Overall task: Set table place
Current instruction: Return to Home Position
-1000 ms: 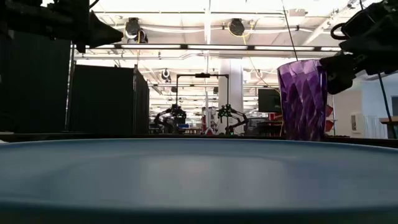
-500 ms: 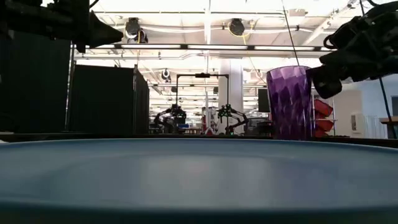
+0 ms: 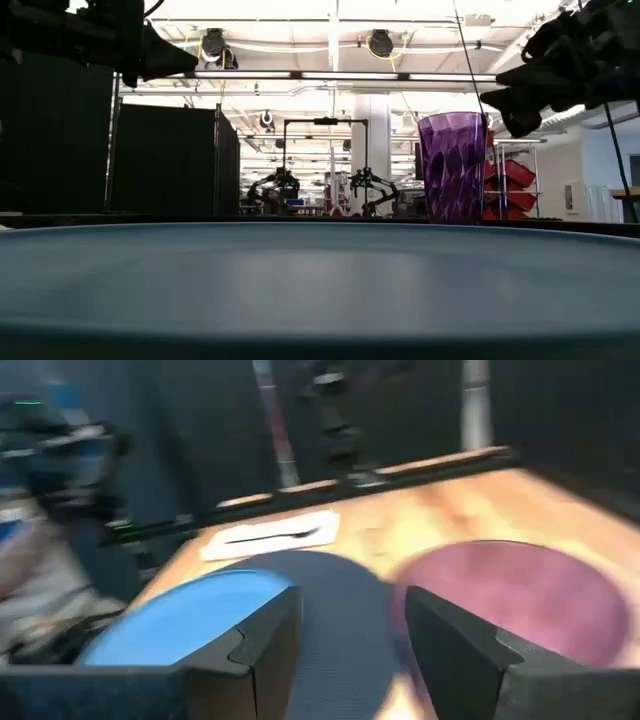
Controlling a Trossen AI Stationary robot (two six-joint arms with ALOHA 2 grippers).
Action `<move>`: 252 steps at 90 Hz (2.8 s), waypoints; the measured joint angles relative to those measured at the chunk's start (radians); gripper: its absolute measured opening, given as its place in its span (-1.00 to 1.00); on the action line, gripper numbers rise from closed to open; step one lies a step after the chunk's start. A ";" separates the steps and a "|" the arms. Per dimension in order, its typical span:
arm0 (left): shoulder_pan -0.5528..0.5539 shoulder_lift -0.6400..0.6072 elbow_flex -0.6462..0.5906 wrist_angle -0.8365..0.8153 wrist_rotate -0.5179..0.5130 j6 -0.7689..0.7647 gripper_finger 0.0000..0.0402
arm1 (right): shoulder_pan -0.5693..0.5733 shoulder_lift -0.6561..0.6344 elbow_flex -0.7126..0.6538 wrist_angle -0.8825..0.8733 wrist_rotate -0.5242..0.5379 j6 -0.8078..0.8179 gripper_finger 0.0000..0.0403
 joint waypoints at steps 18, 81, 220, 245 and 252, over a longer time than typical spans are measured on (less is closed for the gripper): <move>0.000 0.000 0.000 -0.012 0.000 -0.006 -0.53 | 0.000 -0.071 0.006 -0.059 0.010 0.013 -0.16; 0.000 -0.065 0.000 -0.025 0.000 -0.007 -0.53 | 0.104 -0.298 -0.065 -0.061 0.232 0.056 -0.16; -0.062 -0.087 -0.179 0.256 0.185 -0.076 -0.53 | 0.317 -0.218 -0.098 -0.084 0.342 0.069 -0.16; -0.119 -0.087 -0.228 0.319 0.177 -0.049 -0.53 | 0.317 -0.218 -0.098 -0.084 0.342 0.069 -0.16; -0.142 -0.088 -0.234 0.323 0.176 -0.056 -0.53 | 0.317 -0.218 -0.098 -0.084 0.342 0.069 -0.16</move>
